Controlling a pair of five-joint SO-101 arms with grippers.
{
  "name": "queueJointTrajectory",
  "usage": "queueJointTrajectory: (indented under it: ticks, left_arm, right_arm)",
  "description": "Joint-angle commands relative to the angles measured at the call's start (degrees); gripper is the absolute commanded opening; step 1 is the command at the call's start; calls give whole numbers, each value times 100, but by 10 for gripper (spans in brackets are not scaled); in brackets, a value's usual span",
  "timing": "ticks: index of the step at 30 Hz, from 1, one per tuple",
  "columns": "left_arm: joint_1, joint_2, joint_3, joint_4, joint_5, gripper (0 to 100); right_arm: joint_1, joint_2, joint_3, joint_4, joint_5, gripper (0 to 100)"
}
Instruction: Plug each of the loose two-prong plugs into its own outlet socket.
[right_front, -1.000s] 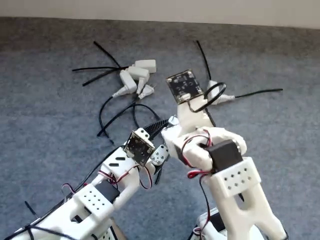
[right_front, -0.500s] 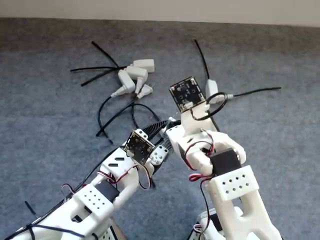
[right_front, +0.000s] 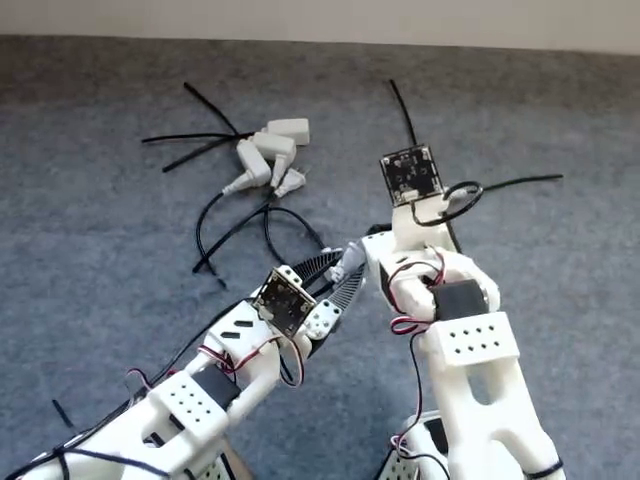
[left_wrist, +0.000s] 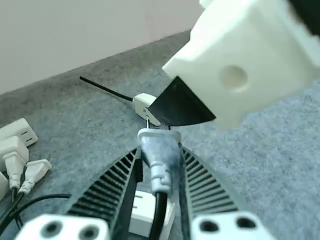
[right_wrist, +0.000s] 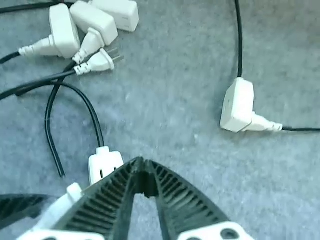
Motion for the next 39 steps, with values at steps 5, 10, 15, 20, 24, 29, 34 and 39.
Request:
queueJointTrajectory:
  ticks: [5, 10, 15, 20, 24, 29, 34, 39]
  left_arm:
    - [-57, -119, -92, -97, 9, 5]
    - [-488, -119, -136, -97, 18, 5]
    - [-1235, -119, -154, -97, 18, 5]
    - [-2413, -119, -154, -88, 167, 6]
    - [-3670, -119, -611, 782, 1327, 6]
    - [-4479, -66, -1745, 3288, 1653, 6]
    - [-4567, -66, -1622, 3437, 1618, 6]
    - [-4532, -57, -1622, 3437, 1644, 6]
  right_arm:
    - [673, -92, -1051, -75, 26, 6]
    - [1420, -92, -1569, -22, 26, 9]
    - [1622, -40, -1701, 716, 53, 10]
    - [1262, -57, -1323, 1138, 62, 101]
    - [523, -40, -848, 1138, 62, 177]
    - [-347, -31, -57, 611, 70, 177]
    - [-848, -22, 716, -391, 70, 180]
    - [-1156, 558, 1033, -1007, 35, 181]
